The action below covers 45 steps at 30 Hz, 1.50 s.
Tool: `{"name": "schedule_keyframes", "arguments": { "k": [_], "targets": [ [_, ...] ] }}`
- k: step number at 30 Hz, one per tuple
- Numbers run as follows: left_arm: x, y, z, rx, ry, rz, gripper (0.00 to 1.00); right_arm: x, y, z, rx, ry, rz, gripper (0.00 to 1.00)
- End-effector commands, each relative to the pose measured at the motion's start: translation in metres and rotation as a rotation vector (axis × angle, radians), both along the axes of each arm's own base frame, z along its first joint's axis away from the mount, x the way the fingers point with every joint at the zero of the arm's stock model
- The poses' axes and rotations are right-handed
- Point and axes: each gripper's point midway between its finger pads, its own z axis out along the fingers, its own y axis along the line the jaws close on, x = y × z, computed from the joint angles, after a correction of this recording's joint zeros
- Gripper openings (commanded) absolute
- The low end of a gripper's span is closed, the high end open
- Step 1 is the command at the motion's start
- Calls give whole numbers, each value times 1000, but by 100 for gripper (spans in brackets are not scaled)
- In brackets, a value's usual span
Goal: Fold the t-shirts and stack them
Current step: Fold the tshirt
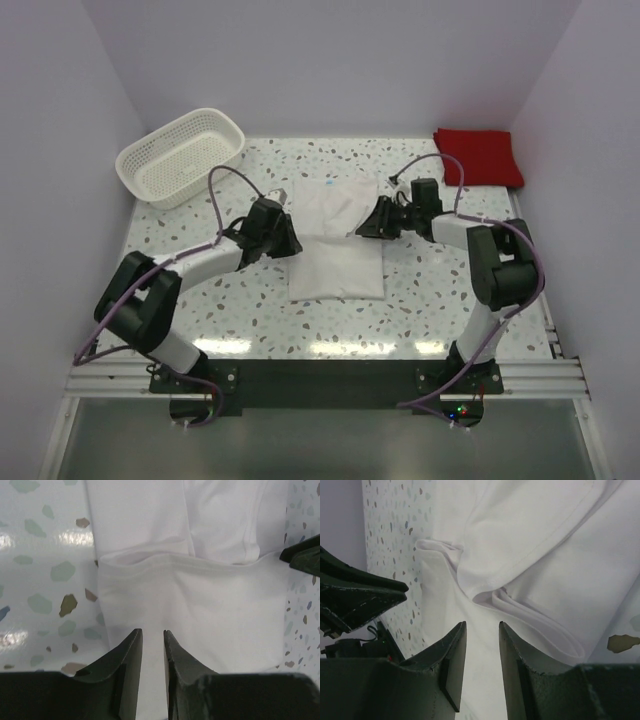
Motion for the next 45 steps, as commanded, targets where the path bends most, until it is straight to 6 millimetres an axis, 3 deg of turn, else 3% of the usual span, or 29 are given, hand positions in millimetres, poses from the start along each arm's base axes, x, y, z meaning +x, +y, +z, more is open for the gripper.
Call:
{"name": "schedule_keyframes", "arguments": {
  "k": [1,3,4,9,12,15,16,18,19,21,22,24,25,29,34,37,41,45],
  "targets": [
    [46,-25,14,-72,-115,-47,28,11,0,-5,75,5,19,36],
    [59,-24,8,-66,-111,-34,27,15,-4,-17,63,24,12,36],
    [64,-18,-6,-49,-84,-17,26,18,-9,-22,54,31,4,36],
    [71,16,-38,15,-54,72,23,31,-40,-41,1,57,-66,35],
    [71,18,-34,17,-65,48,24,35,-50,-27,-44,30,-63,35],
    [64,11,-13,3,-100,-2,26,32,-44,7,-9,-25,-49,40],
    [60,5,4,-11,-138,-18,27,24,-39,24,21,-42,-43,41],
    [46,3,12,-14,-143,-38,30,15,-32,41,66,-78,-27,44],
    [37,-3,28,-38,-171,-58,31,-4,-24,38,97,-50,3,45],
    [14,-10,29,-65,-140,-92,33,-23,-14,52,152,-49,36,47],
    [0,-20,38,-86,-154,-129,33,-42,-5,44,162,-21,69,48],
    [-28,-28,28,-117,-101,-162,34,-63,5,47,182,-14,111,48],
    [-41,-35,31,-142,-95,-190,34,-82,14,37,178,16,147,49],
    [-84,-35,-8,-175,38,-233,34,-113,17,18,183,54,172,50],
    [-104,-25,-48,-145,169,-200,32,-129,-1,-34,79,149,123,50],
    [-107,-15,-59,-109,203,-153,29,-133,-19,-54,54,206,48,49],
    [-113,3,-62,-45,219,-101,27,-139,-33,-58,32,234,16,50],
    [-111,15,-49,-2,184,-69,28,-139,-38,-36,-2,176,21,51]
  ]
}}
